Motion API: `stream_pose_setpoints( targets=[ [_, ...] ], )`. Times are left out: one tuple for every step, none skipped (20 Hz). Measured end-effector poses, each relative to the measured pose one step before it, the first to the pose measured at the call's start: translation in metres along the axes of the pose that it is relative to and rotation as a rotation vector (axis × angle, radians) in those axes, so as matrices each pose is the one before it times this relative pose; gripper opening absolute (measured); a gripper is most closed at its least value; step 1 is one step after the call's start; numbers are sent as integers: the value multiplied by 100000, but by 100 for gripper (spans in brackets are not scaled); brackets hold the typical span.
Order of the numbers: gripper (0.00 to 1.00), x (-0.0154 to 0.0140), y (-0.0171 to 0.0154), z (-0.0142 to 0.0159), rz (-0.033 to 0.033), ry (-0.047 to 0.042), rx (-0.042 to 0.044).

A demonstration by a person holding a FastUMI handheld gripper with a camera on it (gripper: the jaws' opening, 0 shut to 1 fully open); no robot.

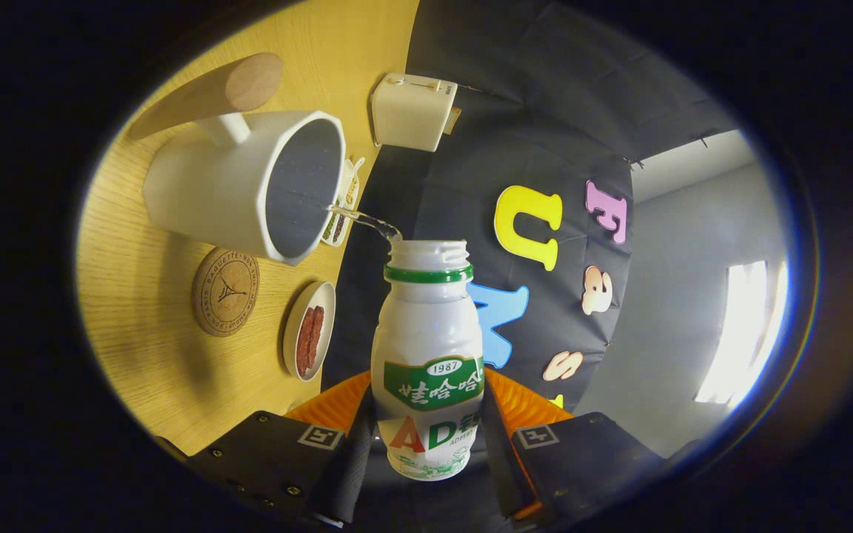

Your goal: Take the bottle from table, then pour the juice into the cup, finally place the bottle on the coaster

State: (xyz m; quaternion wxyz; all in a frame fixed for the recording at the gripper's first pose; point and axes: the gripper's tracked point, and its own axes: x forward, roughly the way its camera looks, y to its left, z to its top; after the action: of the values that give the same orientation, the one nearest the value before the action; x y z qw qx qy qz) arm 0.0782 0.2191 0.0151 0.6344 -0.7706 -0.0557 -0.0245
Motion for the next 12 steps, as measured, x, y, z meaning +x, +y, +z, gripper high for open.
stream_pose_setpoints(
  targets=[
    [70,-45,-19,-25,-166,-6,-220],
    [70,-21,-27,-3,-114,-55,-246],
    [70,-26,-7,22,-11,27,-162],
    [70,47,-27,-21,-30,-78,-188],
    [70,-33,-55,-16,-99,13,-299],
    [70,47,-89,53,-95,5,-319],
    [70,-11,-19,-37,-130,-57,-315],
    [70,11,-24,-52,-68,23,-279],
    [70,-11,41,-57,-20,-26,-357],
    [70,79,-17,-85,-34,12,-396],
    [70,-22,-82,6,-163,-12,-327],
    [70,31,-23,-21,-112,2,-186]
  ],
)
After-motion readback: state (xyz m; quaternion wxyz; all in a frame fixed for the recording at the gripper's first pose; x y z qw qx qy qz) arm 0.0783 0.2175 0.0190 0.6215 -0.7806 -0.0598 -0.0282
